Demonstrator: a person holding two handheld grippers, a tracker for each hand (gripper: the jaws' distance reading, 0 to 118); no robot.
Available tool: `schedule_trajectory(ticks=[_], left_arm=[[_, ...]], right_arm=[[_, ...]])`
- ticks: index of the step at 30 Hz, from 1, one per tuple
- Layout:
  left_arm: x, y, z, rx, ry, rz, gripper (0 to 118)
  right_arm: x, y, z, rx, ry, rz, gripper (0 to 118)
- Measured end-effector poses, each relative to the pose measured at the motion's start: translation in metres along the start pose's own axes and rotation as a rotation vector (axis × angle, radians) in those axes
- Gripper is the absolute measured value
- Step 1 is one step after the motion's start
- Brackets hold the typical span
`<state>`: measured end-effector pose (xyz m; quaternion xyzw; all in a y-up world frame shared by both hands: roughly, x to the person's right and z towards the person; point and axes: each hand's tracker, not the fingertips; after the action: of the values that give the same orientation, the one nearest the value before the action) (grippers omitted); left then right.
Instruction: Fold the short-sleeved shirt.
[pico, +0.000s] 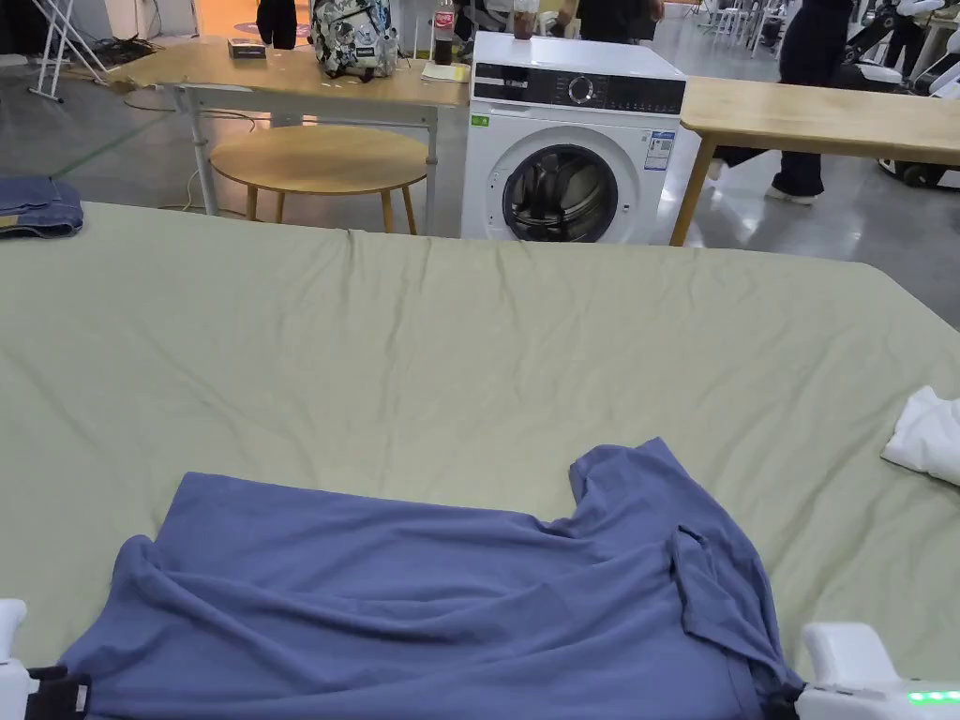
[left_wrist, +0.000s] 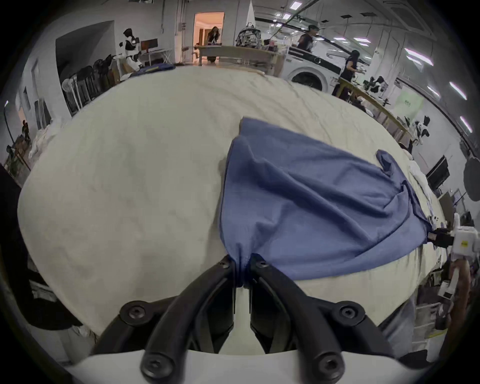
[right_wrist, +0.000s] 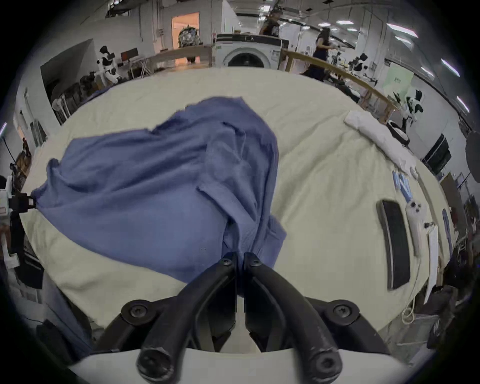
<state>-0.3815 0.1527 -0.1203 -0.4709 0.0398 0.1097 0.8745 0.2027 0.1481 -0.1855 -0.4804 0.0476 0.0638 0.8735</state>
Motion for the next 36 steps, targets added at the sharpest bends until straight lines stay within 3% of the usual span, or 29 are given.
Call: schedule_trajectory(ticks=[11,13,14,16,17,19,25,27,28,29,30,33,35,36], left_arm=[[0.004,-0.012,-0.024,-0.033,0.050,-0.012,3],[0.006,-0.008,-0.022,-0.038,0.058,-0.016,3],[0.008,-0.006,-0.019,-0.040,0.060,-0.018,5],[0.013,0.001,-0.011,-0.035,0.063,-0.021,21],[0.017,0.005,-0.007,-0.019,0.067,-0.025,38],[0.026,0.016,0.005,0.048,0.062,-0.034,64],[0.057,0.049,0.026,0.277,-0.015,-0.083,67],[0.070,0.056,0.030,0.347,-0.007,-0.117,67],[0.077,0.058,0.032,0.401,0.004,-0.132,67],[0.084,0.060,0.034,0.438,0.014,-0.146,65],[0.088,0.062,0.034,0.459,0.020,-0.160,59],[0.105,0.066,0.034,0.513,0.059,-0.181,19],[0.105,0.069,0.028,0.542,0.068,-0.194,2],[0.109,0.070,0.027,0.552,0.082,-0.200,0]], right_arm=[[-0.008,-0.013,-0.026,-0.015,-0.055,0.015,3],[-0.009,-0.010,-0.021,-0.015,-0.052,0.000,10],[-0.009,-0.007,-0.017,-0.014,-0.055,-0.003,22],[-0.011,0.003,-0.003,0.014,-0.079,-0.021,56],[-0.009,0.009,0.003,0.043,-0.084,-0.030,73],[-0.012,0.024,0.018,0.113,-0.081,-0.029,75],[-0.034,0.063,0.035,0.332,-0.053,-0.066,75],[-0.048,0.070,0.039,0.419,-0.036,-0.056,63],[-0.057,0.074,0.041,0.459,-0.051,-0.051,48],[-0.071,0.081,0.043,0.488,-0.061,-0.046,25],[-0.078,0.084,0.043,0.519,-0.056,-0.051,14],[-0.097,0.095,0.044,0.548,-0.012,-0.072,0],[-0.108,0.099,0.041,0.559,-0.009,-0.071,0],[-0.113,0.102,0.039,0.562,-0.006,-0.063,0]])
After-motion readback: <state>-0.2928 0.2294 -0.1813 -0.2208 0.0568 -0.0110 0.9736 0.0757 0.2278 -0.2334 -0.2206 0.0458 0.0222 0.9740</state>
